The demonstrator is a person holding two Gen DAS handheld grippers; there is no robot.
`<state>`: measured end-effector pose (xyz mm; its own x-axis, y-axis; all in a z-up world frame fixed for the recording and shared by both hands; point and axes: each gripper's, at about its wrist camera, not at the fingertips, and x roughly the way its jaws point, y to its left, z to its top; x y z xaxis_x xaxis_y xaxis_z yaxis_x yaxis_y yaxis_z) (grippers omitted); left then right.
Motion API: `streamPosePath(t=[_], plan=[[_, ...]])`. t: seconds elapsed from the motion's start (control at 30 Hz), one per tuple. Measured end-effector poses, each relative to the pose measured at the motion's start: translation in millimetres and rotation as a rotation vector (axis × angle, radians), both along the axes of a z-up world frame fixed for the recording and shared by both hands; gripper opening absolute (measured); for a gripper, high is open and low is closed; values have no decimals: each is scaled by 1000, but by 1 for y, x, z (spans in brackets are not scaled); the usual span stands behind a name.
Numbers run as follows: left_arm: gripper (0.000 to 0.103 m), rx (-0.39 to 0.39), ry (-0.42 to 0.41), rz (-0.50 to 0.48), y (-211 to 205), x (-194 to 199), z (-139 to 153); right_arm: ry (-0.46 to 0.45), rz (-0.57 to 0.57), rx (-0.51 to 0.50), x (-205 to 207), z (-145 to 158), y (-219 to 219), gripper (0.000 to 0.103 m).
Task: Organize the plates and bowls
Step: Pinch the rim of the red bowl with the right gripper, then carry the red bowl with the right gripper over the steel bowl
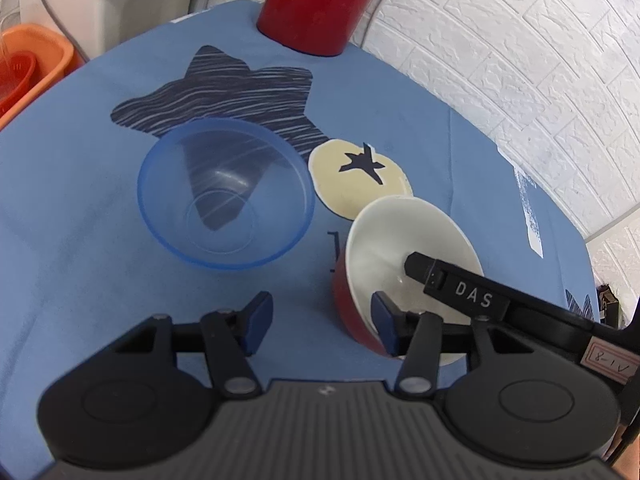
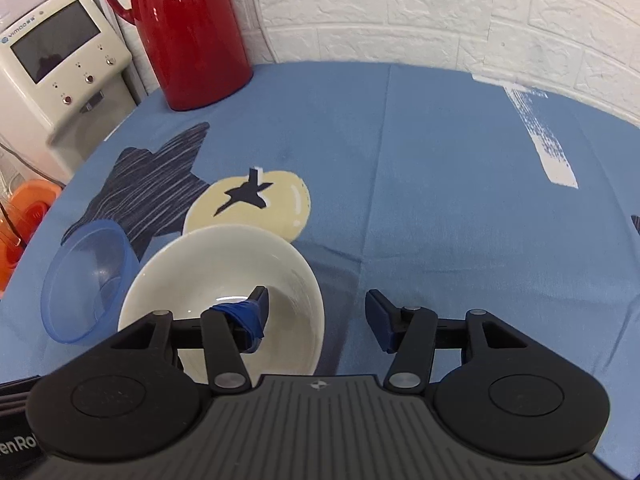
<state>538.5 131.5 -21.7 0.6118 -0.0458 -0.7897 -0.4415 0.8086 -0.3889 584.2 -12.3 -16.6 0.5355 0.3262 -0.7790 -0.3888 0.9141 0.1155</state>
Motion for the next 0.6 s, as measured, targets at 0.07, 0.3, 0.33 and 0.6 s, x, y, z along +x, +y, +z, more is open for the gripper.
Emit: streamPosePath(t=[0.07, 0.3, 0.33, 0.6], plan=[[49, -5, -1, -3, 1, 0, 0, -34, 17, -4, -2, 2, 2, 33], [14, 37, -12, -70, -4, 5, 5, -18, 88, 39, -12, -4, 4, 6], [12, 57, -15, -78, -7, 4, 5, -7, 84, 49, -13, -4, 3, 7], [7, 78, 1, -174, -17, -25, 9, 21, 78, 52, -48, -5, -8, 11]])
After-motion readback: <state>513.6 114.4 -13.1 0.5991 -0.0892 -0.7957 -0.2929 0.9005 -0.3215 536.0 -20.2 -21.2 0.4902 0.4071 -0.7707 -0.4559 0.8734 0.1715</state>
